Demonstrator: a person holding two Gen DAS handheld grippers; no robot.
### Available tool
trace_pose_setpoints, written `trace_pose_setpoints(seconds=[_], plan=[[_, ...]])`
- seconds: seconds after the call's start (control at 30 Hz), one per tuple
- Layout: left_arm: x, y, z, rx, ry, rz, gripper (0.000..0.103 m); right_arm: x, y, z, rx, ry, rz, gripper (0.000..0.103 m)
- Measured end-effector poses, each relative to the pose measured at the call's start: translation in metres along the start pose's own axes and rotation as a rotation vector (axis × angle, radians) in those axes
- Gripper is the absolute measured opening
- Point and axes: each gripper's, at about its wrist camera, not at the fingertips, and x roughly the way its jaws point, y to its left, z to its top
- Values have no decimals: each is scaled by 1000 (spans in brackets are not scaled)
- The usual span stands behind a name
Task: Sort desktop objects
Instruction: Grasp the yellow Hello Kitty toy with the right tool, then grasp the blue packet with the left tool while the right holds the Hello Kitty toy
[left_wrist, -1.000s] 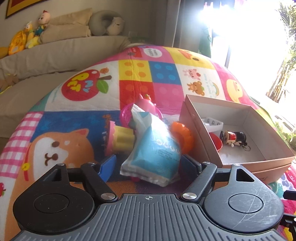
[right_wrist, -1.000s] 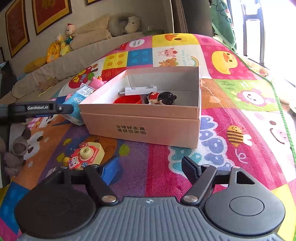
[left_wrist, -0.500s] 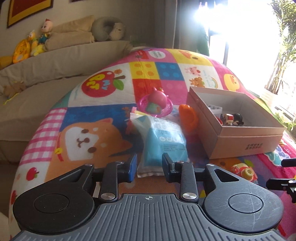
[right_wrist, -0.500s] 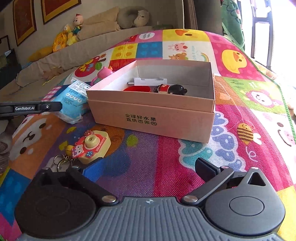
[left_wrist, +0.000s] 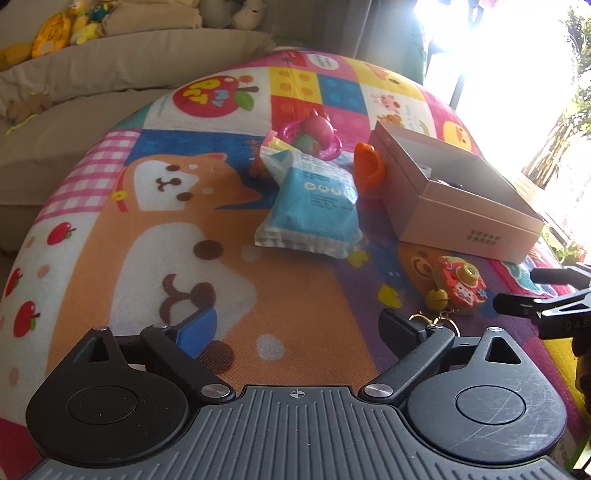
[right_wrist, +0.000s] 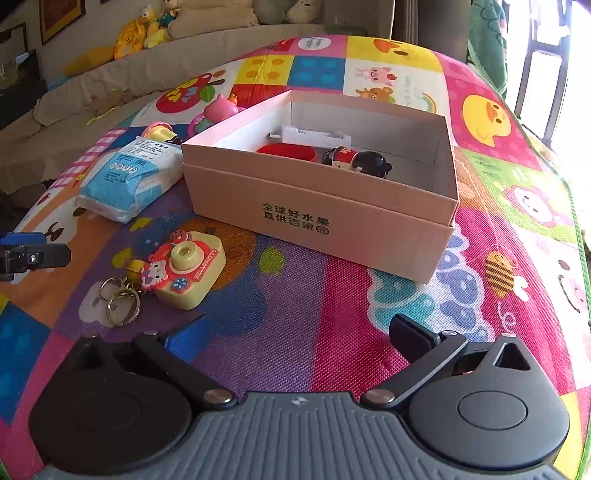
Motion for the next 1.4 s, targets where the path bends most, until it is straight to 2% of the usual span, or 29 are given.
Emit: trace_pose_setpoints(seconds=[0.07,0.1,0.13,0.27,0.37,0.47,0.6,0.77,0.9,1.03,1.17,1.3,1.4], plan=[[0,-3,-2,10,-3,3,101,-3,5,6,-41,-53,-22,93],[0,-4,-3,12,-4,2,102,-4,8,8,-63,-64,-16,82],[0,-4,-4,9,-6,-1,103,-4,10,13,-79,-64,16,77],[0,-6,-7,9,-10,11,103,6,9,33,-23,-11,174,70],[1,-8,-7,19,-8,22,103,12,14,45,36,-8,232,65],[2,-9,-8,31,-5,24,103,12,33,55,20,-50,267,64],[3,-17,-12,126,9,44,103,25,61,64,-44,-50,254,63],[1,-13,-12,102,0,25,103,40,75,62,-95,-11,195,55],[0,-12,-10,78,-6,28,103,36,53,59,-23,24,179,53],[1,-15,-10,85,-6,40,103,18,27,41,26,30,132,53],[3,-16,-9,93,-2,49,103,-6,-9,24,125,34,164,54],[5,-19,-8,92,-1,61,103,-25,-32,19,125,-51,66,54],[6,-23,-7,98,3,51,103,-19,-41,18,87,-65,-8,54]])
